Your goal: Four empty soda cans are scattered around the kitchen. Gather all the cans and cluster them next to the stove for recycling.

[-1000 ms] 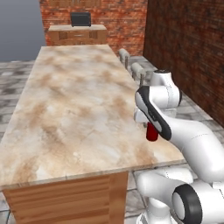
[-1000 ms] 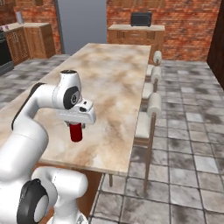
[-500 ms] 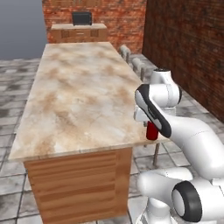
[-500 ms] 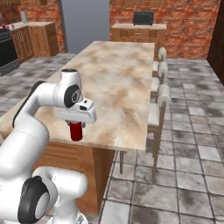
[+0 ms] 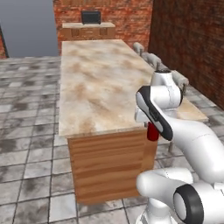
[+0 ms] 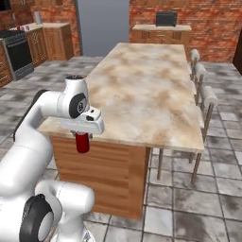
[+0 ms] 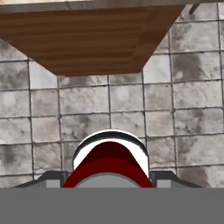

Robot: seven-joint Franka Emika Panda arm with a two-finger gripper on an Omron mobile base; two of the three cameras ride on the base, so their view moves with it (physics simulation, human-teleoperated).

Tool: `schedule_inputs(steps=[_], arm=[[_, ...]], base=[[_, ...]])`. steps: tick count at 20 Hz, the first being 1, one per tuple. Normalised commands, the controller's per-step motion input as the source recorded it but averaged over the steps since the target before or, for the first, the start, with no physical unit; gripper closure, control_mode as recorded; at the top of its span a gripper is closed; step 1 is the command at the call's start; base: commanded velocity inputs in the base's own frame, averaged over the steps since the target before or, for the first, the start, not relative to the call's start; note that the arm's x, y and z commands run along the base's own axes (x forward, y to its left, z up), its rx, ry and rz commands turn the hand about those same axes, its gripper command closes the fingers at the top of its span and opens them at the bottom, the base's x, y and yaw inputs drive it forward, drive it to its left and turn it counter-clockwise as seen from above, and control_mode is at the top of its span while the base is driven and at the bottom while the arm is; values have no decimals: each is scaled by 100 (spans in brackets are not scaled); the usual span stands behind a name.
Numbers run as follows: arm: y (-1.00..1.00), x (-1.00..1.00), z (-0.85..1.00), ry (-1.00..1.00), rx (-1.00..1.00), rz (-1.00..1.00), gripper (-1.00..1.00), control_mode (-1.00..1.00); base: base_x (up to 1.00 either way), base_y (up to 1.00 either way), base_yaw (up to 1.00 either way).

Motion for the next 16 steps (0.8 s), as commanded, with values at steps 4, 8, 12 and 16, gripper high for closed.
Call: schedule_inputs(steps=[4,8,12,16], arm=[[0,0,0,0,0,0,100,100],[0,0,0,0,0,0,100,100],[0,0,0,0,0,0,100,100],[0,0,0,0,0,0,100,100]], base=[[-20,100,0],[0,100,0],[7,100,0],[9,100,0]])
